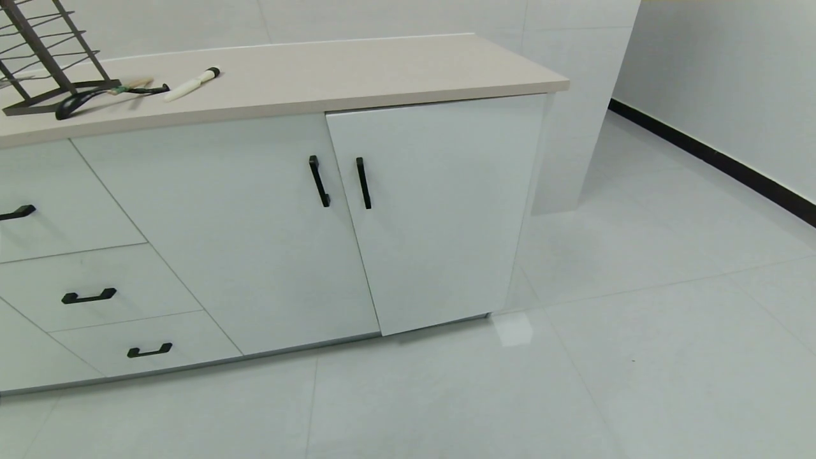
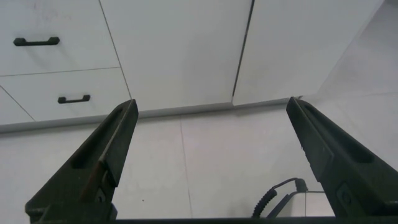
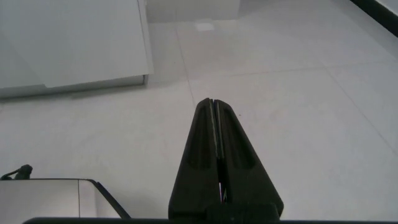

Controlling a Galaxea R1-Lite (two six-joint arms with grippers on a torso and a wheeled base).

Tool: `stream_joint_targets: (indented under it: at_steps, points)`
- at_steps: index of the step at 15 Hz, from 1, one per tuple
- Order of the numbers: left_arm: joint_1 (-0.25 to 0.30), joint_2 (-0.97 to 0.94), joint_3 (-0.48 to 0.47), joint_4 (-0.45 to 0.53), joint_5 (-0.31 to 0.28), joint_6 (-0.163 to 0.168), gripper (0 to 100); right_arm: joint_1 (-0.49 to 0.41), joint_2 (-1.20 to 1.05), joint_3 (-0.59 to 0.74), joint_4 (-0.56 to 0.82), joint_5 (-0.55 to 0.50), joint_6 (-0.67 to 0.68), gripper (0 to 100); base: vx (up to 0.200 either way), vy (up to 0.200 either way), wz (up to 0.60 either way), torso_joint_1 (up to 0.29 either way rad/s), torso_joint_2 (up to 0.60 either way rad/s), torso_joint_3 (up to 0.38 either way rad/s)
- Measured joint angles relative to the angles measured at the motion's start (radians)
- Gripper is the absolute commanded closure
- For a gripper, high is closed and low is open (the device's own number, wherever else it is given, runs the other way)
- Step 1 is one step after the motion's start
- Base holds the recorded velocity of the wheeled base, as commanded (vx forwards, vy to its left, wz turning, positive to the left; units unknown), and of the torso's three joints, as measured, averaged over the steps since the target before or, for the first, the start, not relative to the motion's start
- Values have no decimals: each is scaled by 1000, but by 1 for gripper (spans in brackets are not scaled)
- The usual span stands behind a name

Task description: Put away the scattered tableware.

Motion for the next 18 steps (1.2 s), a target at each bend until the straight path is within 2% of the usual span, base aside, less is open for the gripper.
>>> stream_joint_targets:
  at_steps: [2,4,14,16,18]
  points:
    - [0,0,0,-1,0,0,0,1,1,0,0,0,0,100,0,200,0,7,10,-2]
    - [0,0,0,0,7,-2,0,0,1,0,1,2,0,100,0,0,0,0,0,0]
    - [1,0,0,0,14,-3,0,2,4,0,3,3,-9,100,0,0,600,4,0,2]
    - [0,0,0,0,14,-3,0,0,5,0,2,3,-9,100,0,0,0,0,0,0]
    - [1,0,0,0,17,-1,0,1,4,0,2,3,-9,100,200,200,0,0,0,5]
